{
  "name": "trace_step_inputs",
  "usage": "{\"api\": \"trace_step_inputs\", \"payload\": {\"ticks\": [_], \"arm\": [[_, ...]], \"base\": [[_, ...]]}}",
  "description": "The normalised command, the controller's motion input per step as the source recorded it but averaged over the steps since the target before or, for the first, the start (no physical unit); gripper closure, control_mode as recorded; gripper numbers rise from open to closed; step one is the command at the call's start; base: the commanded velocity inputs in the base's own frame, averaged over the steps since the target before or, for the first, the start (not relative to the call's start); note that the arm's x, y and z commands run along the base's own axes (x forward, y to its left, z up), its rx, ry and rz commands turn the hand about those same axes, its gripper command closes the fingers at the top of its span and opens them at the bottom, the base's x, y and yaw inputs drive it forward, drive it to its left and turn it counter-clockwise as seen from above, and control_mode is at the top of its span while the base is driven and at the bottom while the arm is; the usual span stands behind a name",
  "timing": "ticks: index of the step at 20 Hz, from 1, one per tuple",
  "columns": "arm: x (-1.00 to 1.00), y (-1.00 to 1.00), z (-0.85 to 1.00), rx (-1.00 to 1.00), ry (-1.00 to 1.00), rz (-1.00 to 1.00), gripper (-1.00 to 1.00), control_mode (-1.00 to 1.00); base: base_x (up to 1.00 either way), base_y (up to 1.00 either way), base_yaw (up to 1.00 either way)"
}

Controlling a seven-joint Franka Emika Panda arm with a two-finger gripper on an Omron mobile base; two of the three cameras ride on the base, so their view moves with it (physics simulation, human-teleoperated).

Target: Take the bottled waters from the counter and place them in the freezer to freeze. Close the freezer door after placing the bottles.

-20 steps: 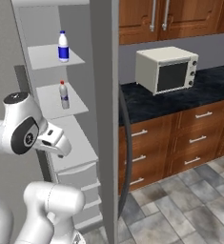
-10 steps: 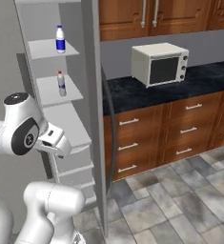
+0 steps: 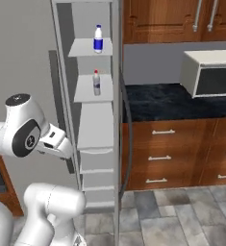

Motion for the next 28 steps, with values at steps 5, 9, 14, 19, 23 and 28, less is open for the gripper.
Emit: {"api": "trace_step_inputs", "payload": {"ticks": [5,9,14,19,23,28], "arm": [[0.00,0.00,0.00,0.00,0.00,0.00,-1.00,1.00],[0.00,0.00,0.00,0.00,0.00,0.00,-1.00,1.00],[0.00,0.00,0.00,0.00,0.00,0.00,-1.00,1.00],[0.00,0.00,0.00,0.00,0.00,0.00,-1.00,1.00],[0.00,0.00,0.00,0.00,0.00,0.00,-1.00,1.00],[0.00,0.00,0.00,0.00,0.00,0.00,-1.00,1.00]], "base": [[-0.21,-0.51,0.48],[-0.35,-0.45,0.29],[-0.44,-0.36,0.24],[-0.43,-0.39,0.06],[-0.37,-0.27,0.00],[0.00,-0.28,0.01]]}}
